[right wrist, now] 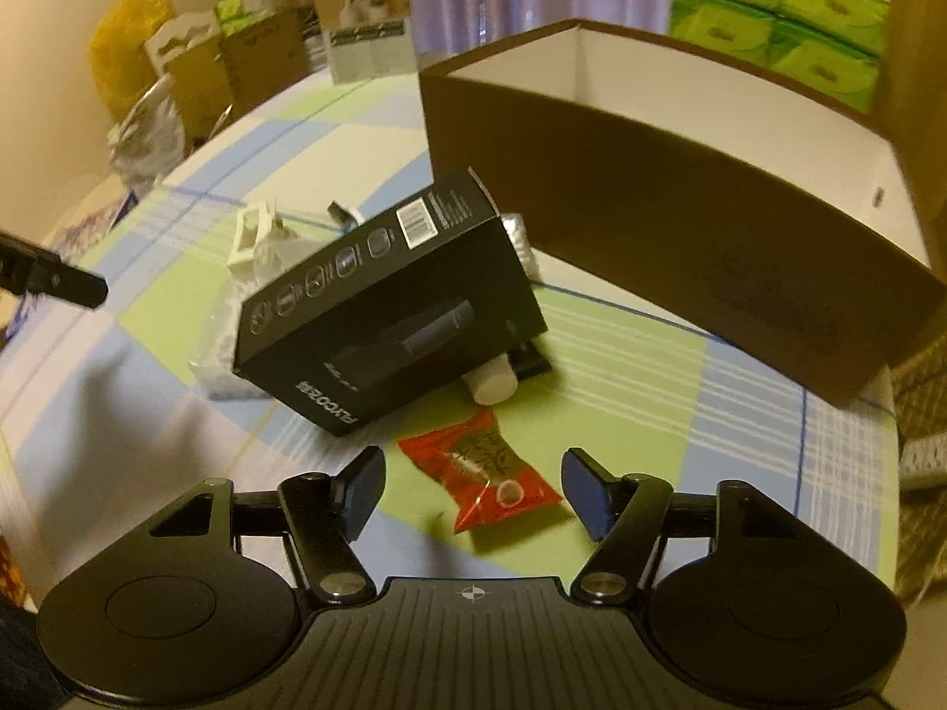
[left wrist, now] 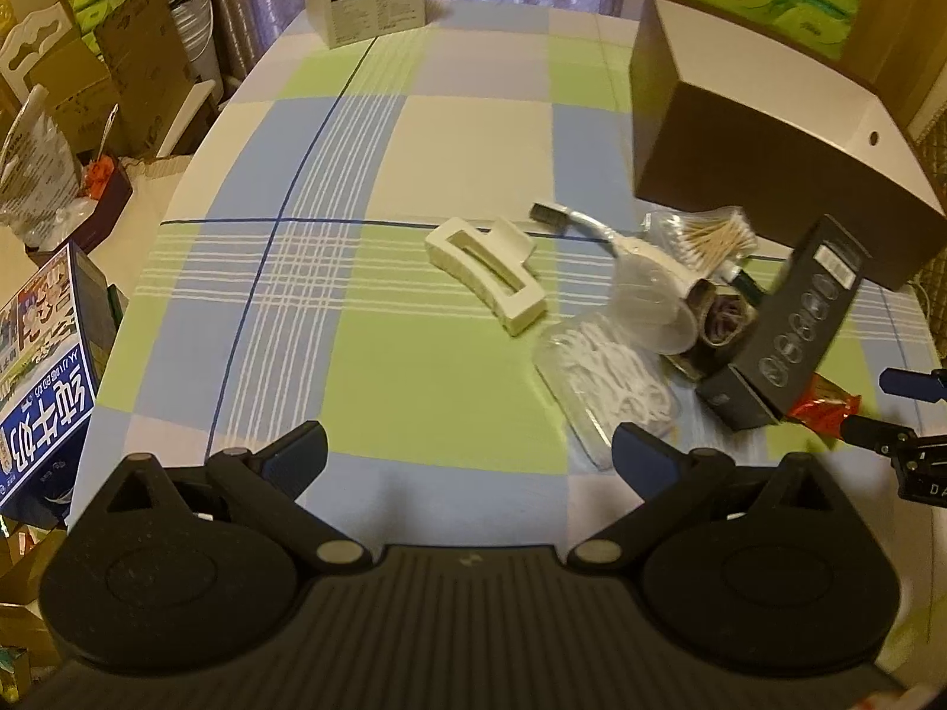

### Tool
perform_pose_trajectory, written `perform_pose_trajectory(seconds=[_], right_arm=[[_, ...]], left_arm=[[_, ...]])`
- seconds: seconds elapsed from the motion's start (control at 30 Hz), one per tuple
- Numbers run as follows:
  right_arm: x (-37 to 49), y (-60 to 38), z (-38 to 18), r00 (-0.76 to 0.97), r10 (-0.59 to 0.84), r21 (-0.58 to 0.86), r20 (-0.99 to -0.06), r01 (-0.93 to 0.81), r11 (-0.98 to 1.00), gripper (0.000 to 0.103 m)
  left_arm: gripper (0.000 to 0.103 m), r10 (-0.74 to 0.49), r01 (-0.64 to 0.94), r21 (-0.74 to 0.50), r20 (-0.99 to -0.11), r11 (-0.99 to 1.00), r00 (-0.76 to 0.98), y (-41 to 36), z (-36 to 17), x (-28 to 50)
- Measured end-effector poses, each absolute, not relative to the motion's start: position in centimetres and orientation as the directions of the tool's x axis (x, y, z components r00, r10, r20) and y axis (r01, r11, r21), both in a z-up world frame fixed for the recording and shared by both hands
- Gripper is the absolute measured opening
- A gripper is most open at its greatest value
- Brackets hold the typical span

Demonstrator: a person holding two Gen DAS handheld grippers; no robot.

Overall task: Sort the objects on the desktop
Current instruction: 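Grasp the red snack packet with the right tool while the left tool grasps the white claw clip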

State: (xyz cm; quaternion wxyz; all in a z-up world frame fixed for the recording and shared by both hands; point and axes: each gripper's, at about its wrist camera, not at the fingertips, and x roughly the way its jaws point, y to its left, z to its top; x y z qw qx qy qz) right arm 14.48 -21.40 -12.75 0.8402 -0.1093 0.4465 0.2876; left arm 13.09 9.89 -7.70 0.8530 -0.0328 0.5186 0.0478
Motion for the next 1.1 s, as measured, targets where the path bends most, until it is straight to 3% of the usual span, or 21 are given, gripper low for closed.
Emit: perform_pose_trajectory(seconds=[0.27, 0.43, 0.53, 1.1], right_arm=[[15.9, -20.0, -14.8, 0.395, 0.359, 0.008, -0.845, -0.663, 0.748, 0.057], [16.4, -19.9, -15.5, 0.375, 0.355, 0.017, -0.856, -0.667, 0.745, 0.033], [16.6, -20.3, -15.6, 0.368, 0.348, 0.036, -0.862, -0.641, 0.767, 0.027], [17.6, -27.7, -14.9, 0.477, 0.113, 0.052, -0.872, -0.14, 0.989, 0.025]], left_arm=[[0.101, 0.057, -0.133, -0.002, -0.9, 0.991, 0.433, 11.0, -9.1, 14.9], [0.101, 0.046, -0.127, -0.009, -0.903, 0.992, 0.427, 11.3, -9.7, 15.9], [0.101, 0.039, -0.12, -0.013, -0.905, 0.993, 0.423, 11.3, -10.0, 16.6], [0.092, -0.036, -0.037, -0.059, -0.887, 0.998, 0.461, 10.8, -12.2, 22.9]])
